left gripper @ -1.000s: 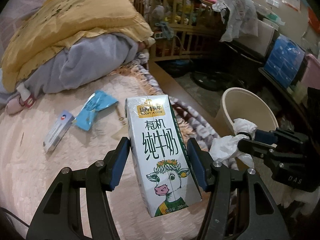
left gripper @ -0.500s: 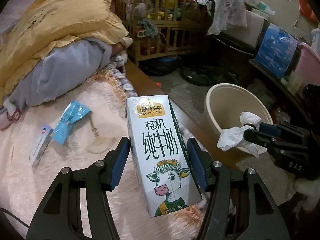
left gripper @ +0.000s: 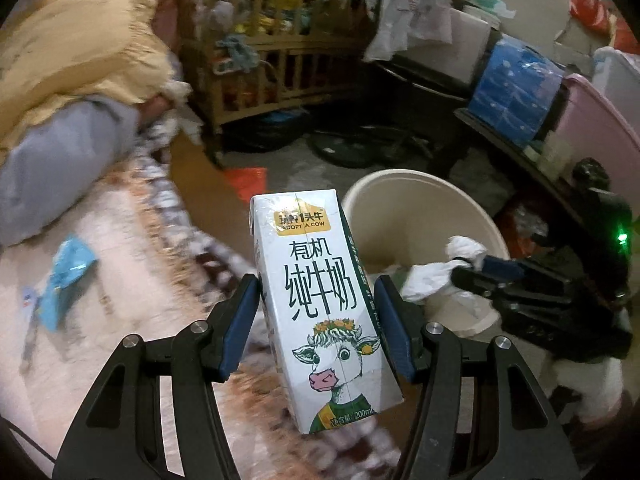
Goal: Collect trash
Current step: 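Carry the milk carton and tissue over the white bucket, then open both grippers to drop the milk carton and tissue into the bucket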
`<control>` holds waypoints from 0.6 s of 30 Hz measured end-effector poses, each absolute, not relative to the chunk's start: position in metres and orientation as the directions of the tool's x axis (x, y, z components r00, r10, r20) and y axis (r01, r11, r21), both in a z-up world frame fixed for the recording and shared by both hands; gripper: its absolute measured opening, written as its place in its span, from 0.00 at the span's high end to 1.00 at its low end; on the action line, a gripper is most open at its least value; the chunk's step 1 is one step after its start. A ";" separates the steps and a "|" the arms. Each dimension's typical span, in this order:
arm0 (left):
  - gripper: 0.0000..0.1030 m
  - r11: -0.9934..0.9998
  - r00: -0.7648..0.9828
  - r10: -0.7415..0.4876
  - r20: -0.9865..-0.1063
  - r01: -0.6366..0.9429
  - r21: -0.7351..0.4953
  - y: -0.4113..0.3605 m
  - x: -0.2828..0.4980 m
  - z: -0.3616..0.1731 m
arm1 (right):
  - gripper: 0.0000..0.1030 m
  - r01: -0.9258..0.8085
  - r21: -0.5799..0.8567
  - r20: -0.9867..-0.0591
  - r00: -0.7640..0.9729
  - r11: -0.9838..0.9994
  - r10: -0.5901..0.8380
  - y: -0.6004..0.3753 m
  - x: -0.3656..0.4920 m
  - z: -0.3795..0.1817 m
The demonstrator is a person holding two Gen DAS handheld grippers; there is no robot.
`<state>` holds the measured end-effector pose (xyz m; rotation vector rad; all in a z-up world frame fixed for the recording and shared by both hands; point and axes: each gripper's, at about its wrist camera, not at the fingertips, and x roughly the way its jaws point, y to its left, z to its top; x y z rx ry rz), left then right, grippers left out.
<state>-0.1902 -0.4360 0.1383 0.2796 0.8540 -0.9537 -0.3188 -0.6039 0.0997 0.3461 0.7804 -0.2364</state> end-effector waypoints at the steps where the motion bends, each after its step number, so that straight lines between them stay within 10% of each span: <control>1: 0.44 0.565 0.280 -0.603 -0.747 0.811 -0.152 -0.444 -0.191 0.138 | 0.66 0.345 0.217 -0.725 0.684 0.913 -0.086 -0.609 -0.320 0.097; 10: 0.44 0.498 0.190 -0.640 -0.744 0.840 -0.214 -0.494 -0.193 0.128 | 0.64 0.450 0.185 -0.748 0.641 0.874 -0.171 -0.639 -0.330 0.089; 18: 0.37 0.472 0.106 -0.690 -0.716 0.816 -0.334 -0.513 -0.182 0.117 | 0.36 0.542 0.163 -0.756 0.605 0.824 -0.249 -0.657 -0.338 0.088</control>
